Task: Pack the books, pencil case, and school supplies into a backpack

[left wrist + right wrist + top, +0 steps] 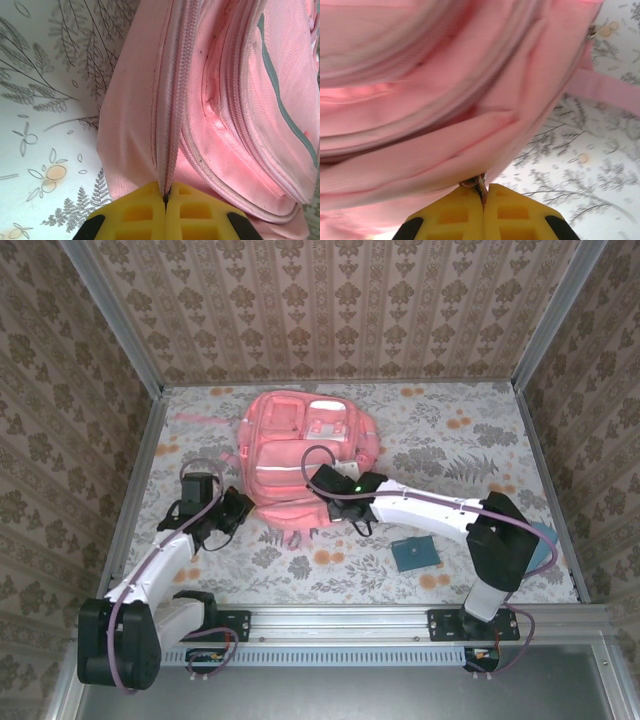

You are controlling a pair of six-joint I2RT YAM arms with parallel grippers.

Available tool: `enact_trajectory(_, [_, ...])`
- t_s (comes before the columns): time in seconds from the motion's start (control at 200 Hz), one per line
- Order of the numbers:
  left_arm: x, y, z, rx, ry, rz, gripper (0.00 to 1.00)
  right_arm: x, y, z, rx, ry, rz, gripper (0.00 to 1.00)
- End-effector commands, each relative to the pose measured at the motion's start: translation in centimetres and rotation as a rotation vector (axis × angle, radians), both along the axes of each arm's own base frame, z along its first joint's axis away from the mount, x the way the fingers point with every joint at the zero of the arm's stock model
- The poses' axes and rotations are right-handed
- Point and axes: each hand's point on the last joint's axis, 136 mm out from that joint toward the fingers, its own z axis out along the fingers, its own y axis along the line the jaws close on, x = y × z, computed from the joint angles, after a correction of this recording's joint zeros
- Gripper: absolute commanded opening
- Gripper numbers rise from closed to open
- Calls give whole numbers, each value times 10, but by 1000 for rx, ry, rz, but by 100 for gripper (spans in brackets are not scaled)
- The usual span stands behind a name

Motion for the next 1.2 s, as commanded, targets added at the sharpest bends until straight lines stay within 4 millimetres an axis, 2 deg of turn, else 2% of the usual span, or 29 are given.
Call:
enact_trajectory(0.0, [6,32,3,130,-21,87,0,2,-39,5,-124,-2,44,0])
enact_trajectory(0.12, [6,34,7,140,-32,85,0,-2,-31,8,-75,11,120,0])
enact_trajectory(0.25, [7,38,8,145,-30,94,0,4,-57,11,-136,-8,36,0])
enact_trajectory(0.33, [7,41,10,151,-33,97,0,10,-64,10,-146,-18,23,0])
enact_trajectory(0.585, [8,54,17,162,-38,107,0,44,-66,-5,-63,-12,65,0])
enact_trajectory(0.795, [9,64,22,172,-44,112,0,71,-54,-5,20,-26,133,0])
enact_trajectory(0.935, [9,68,23,175,-42,108,0,89,-62,-15,40,-2,110,0])
enact_trajectory(1.075, [7,71,21,167,-35,105,0,102,-62,-30,47,30,112,0])
enact_trajectory(1.195, [7,72,22,159,-37,100,0,110,-56,-31,54,41,124,0])
